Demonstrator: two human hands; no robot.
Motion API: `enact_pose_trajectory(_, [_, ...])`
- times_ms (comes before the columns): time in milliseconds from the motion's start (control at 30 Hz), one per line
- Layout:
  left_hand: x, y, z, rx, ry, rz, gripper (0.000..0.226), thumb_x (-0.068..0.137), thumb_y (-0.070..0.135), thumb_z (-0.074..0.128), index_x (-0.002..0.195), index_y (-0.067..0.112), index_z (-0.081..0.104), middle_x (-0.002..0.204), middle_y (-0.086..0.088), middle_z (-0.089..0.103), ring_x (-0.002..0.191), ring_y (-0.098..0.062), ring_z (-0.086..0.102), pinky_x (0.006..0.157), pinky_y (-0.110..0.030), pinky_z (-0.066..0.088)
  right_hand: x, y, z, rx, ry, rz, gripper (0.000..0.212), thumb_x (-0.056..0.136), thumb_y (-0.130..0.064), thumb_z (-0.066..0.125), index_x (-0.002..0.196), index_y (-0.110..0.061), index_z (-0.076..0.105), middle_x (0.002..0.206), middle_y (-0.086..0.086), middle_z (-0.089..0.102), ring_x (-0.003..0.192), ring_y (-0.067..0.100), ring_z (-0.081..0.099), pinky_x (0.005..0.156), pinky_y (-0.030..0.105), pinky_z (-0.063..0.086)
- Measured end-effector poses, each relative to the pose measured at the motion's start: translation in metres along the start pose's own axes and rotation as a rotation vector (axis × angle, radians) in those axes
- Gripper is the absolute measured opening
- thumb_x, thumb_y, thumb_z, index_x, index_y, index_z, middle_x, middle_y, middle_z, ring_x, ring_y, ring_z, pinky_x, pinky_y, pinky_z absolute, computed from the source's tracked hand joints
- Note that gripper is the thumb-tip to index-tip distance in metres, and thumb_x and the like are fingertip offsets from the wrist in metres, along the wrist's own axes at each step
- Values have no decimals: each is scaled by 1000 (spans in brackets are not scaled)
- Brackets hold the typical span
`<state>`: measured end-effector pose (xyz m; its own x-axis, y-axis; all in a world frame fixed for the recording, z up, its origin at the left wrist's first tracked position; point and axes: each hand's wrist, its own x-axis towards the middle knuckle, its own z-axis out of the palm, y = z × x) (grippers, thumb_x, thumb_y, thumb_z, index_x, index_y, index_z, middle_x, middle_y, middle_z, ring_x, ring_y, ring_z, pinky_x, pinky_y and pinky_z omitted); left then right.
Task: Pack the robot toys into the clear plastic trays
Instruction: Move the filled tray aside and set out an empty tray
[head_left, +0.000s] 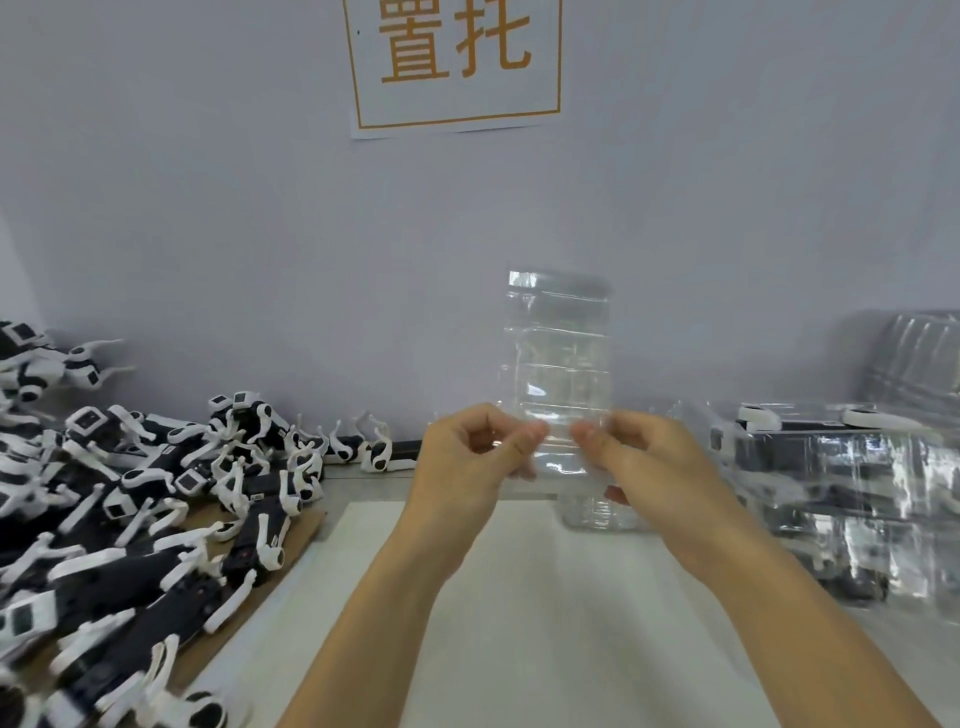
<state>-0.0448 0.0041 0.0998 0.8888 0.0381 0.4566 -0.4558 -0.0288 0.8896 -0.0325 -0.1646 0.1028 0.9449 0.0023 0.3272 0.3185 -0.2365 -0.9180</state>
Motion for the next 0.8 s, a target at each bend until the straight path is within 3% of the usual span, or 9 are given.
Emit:
enact_pose_trajectory(67, [1,-1,-4,-67,3,-4,21,86,36,69,71,23,76,72,-1,71,65,-14,65,69,-25,54,2,1,-2,6,10,24,38,93,-40,64,95,-2,69,85,11,67,86,29,63,89,43,51])
enact_pose_trajectory(167, [5,-5,-13,-69,85,-14,30,97,16,60,71,16,75,68,-5,69,60,-16,66,64,-23,55,4,4,-6,-4,-3,41,43,96,-39,61,97,4,64,80,4,55,77,19,52,78,37,44])
enact_pose_trajectory(367, [16,-8,-56,-171,620,-11,31,101,3,48,75,11,62,57,8,62,47,-7,59,53,-22,48,3,6,-9,-112,74,-8,34,98,-38,56,87,-8,68,75,-6,62,73,13,55,69,29,43])
enact_pose_trajectory(467, [13,-3,-89,-250,885,13,33,103,6,44,76,14,61,71,0,62,49,-6,58,55,-22,44,0,3,-1,-250,12,-59,32,98,-33,56,79,-8,65,71,-8,61,74,14,58,63,24,41])
enact_pose_trajectory(533, [8,4,-102,-332,979,43,31,104,8,45,78,15,62,74,1,62,51,-5,59,60,-23,45,-5,5,12,-412,-56,-114,24,96,-26,59,75,-15,63,78,-13,59,78,8,59,64,22,41])
enact_pose_trajectory(600, [3,13,-109,-405,1013,68,28,104,13,47,81,17,63,66,8,64,53,-3,61,63,-21,47,-13,11,30,-712,-77,-222,8,95,-22,59,89,-23,65,98,-10,51,98,14,56,77,26,41])
enact_pose_trajectory(667, [1,22,-108,-453,993,91,27,104,15,48,82,17,63,59,10,64,53,-3,61,69,-22,50,-21,23,50,-953,-110,-315,21,94,-20,57,113,-26,63,113,-5,47,114,19,46,88,31,40])
enact_pose_trajectory(733, [0,27,-103,-473,954,101,27,104,12,47,81,16,62,59,9,63,53,-5,61,73,-23,50,-31,33,66,-1013,-125,-318,33,95,-24,56,128,-28,52,113,-4,41,112,19,39,89,31,39])
enact_pose_trajectory(800, [2,28,-97,-457,922,101,29,104,10,46,81,16,61,64,5,61,53,-6,60,72,-24,47,-40,35,77,-916,-39,-367,28,92,-30,60,118,-29,51,99,-6,41,97,16,43,79,28,43])
